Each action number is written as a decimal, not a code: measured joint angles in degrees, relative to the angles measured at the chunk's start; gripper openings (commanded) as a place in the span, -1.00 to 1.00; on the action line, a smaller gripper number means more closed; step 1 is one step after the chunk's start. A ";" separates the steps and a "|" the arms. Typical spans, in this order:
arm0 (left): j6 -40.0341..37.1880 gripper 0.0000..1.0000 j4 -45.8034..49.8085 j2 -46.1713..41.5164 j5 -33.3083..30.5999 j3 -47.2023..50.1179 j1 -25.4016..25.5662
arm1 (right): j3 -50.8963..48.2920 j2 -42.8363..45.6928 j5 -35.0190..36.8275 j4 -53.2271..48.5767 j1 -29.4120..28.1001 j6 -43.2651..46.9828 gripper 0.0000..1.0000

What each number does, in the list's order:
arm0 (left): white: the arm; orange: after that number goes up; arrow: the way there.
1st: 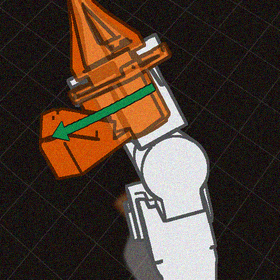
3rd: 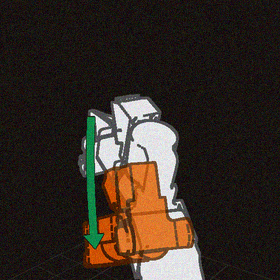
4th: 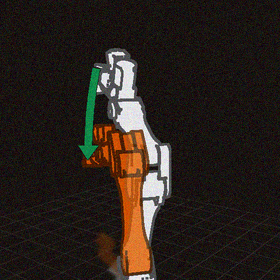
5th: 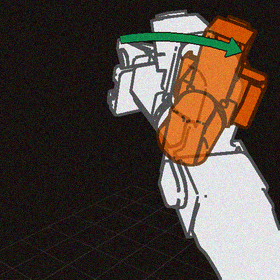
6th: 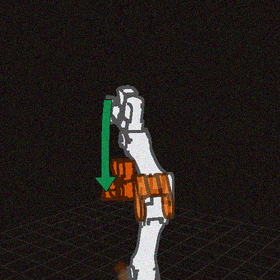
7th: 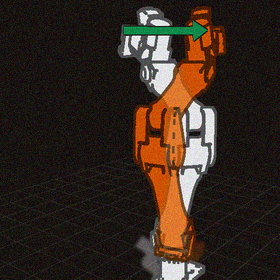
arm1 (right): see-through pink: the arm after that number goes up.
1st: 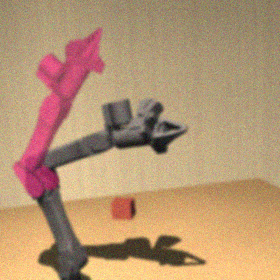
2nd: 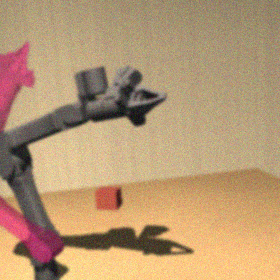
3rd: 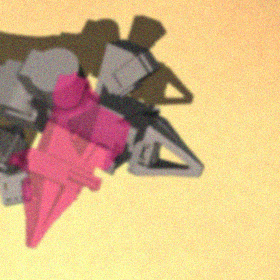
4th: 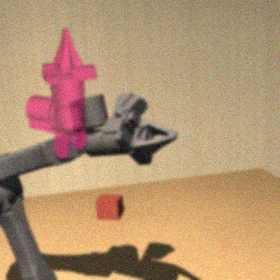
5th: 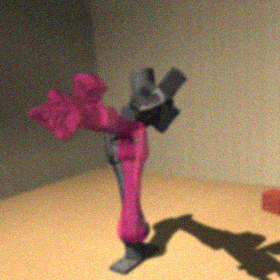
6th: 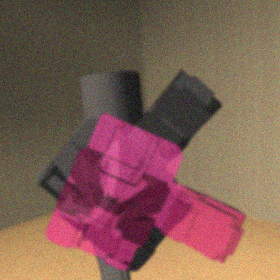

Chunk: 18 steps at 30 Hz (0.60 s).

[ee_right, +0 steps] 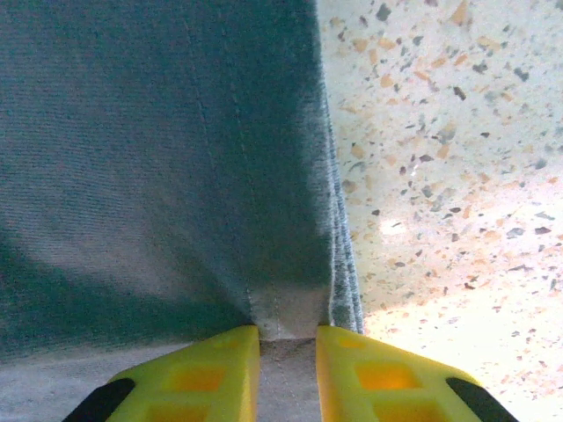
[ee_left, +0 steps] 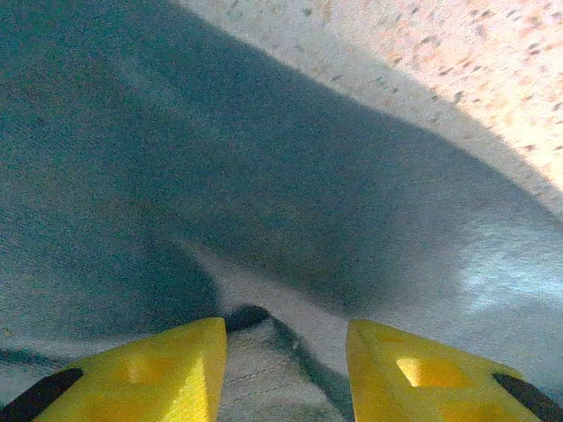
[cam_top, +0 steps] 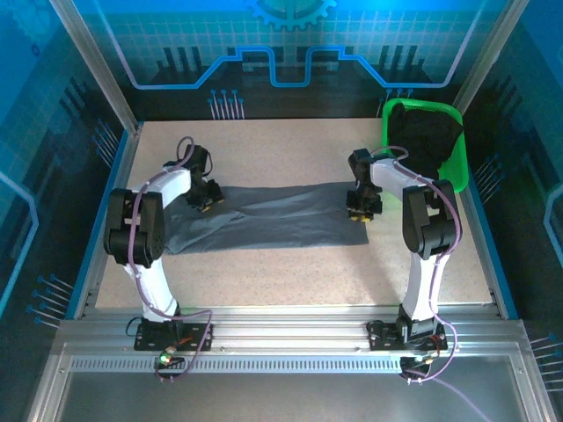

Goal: Fold and stack the t-shirts

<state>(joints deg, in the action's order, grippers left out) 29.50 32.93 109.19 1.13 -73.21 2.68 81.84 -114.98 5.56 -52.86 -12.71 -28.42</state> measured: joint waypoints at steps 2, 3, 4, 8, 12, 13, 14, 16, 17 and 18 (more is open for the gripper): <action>0.02 -0.23 0.87 0.68 -0.66 -0.52 0.42 | 0.00 0.00 0.00 0.00 0.00 0.00 -0.50; 0.04 -0.28 1.14 1.01 -0.96 -0.72 0.63 | 0.00 0.00 0.00 0.00 0.00 0.00 -0.50; 0.15 -0.33 1.53 1.38 -1.25 -1.05 0.87 | 0.00 0.00 0.00 0.00 0.00 0.00 -0.50; 0.15 -0.62 2.62 2.27 -2.27 -1.73 1.42 | 0.00 0.02 0.04 0.00 0.00 0.00 -0.50; 0.59 -0.86 3.78 2.08 -3.50 -1.73 1.73 | 0.00 0.02 0.28 -0.02 0.00 0.00 -0.50; 0.59 -0.91 4.13 1.84 -3.61 -1.73 1.77 | 0.00 0.02 0.37 0.00 0.00 0.00 -0.50; 0.70 -0.96 4.57 1.51 -3.89 -1.73 1.84 | 0.00 0.02 0.42 0.00 0.00 0.00 -0.50; 1.70 -1.00 5.84 0.17 -4.35 -1.73 2.08 | 0.00 0.02 0.44 -0.02 0.00 0.02 -0.50; 1.99 -1.00 6.51 -0.52 -4.42 -1.73 2.23 | 0.00 0.02 0.46 -0.02 0.00 0.02 -0.50; 2.21 -1.00 7.37 -1.49 -4.44 -1.75 2.38 | 0.02 0.02 0.50 -0.02 0.00 0.02 -0.50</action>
<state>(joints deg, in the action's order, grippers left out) 31.70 40.29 107.70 -3.31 -74.96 5.06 81.87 -114.96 6.07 -52.88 -12.71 -28.40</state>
